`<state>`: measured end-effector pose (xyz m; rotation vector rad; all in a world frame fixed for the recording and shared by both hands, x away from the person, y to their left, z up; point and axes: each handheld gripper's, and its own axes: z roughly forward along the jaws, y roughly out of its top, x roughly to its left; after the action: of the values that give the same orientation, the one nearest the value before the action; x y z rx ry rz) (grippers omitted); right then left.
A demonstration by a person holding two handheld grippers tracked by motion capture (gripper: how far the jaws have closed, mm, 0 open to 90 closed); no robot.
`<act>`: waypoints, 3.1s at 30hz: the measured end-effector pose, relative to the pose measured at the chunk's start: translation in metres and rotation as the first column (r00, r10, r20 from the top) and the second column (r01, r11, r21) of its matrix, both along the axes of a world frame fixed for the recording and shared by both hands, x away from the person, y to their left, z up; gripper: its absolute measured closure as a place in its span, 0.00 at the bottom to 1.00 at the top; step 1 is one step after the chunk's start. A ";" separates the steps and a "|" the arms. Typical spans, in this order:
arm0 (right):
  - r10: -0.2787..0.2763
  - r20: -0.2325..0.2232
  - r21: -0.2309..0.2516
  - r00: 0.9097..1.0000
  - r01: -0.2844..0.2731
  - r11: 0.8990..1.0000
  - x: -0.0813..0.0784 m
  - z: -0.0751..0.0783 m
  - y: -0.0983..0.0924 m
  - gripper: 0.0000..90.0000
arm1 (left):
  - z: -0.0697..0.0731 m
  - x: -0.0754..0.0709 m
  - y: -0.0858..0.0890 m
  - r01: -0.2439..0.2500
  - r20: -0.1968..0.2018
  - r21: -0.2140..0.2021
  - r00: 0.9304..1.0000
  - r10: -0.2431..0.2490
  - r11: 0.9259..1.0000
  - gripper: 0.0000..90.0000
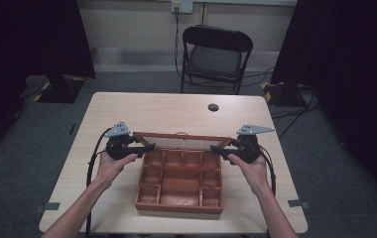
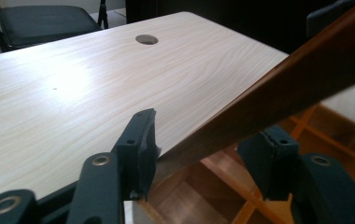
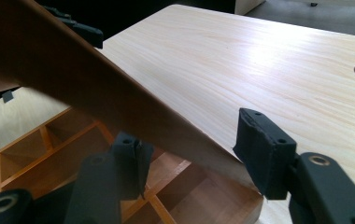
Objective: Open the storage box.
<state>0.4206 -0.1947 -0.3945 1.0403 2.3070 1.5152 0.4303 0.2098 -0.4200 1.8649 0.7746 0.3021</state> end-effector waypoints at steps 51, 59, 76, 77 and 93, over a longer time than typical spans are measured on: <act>-0.046 -0.039 -0.006 0.998 0.046 0.999 0.037 -0.036 0.006 0.55 | -0.015 0.025 -0.003 -0.034 -0.029 -0.007 0.999 0.034 0.999 0.59; -0.057 -0.038 0.014 0.998 0.058 0.998 0.043 -0.039 0.006 0.56 | -0.018 0.028 -0.003 -0.045 -0.035 -0.020 0.998 0.044 0.999 0.61; -0.088 -0.034 0.021 0.996 0.089 0.996 0.051 -0.047 0.007 0.58 | -0.027 0.037 -0.003 -0.070 -0.063 -0.021 0.996 0.069 0.997 0.61; -0.089 -0.036 0.022 0.995 0.090 0.996 0.051 -0.047 0.007 0.58 | -0.028 0.038 -0.004 -0.072 -0.063 -0.034 0.996 0.069 0.997 0.62; -0.100 -0.061 0.019 0.993 0.101 0.995 0.056 -0.049 0.007 0.59 | -0.030 0.044 -0.002 -0.074 -0.087 -0.039 0.994 0.071 0.996 0.65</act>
<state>0.4763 -0.1878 -0.4432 1.2050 2.2442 1.4942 0.4739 0.2077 -0.4504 1.8220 0.9020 0.2512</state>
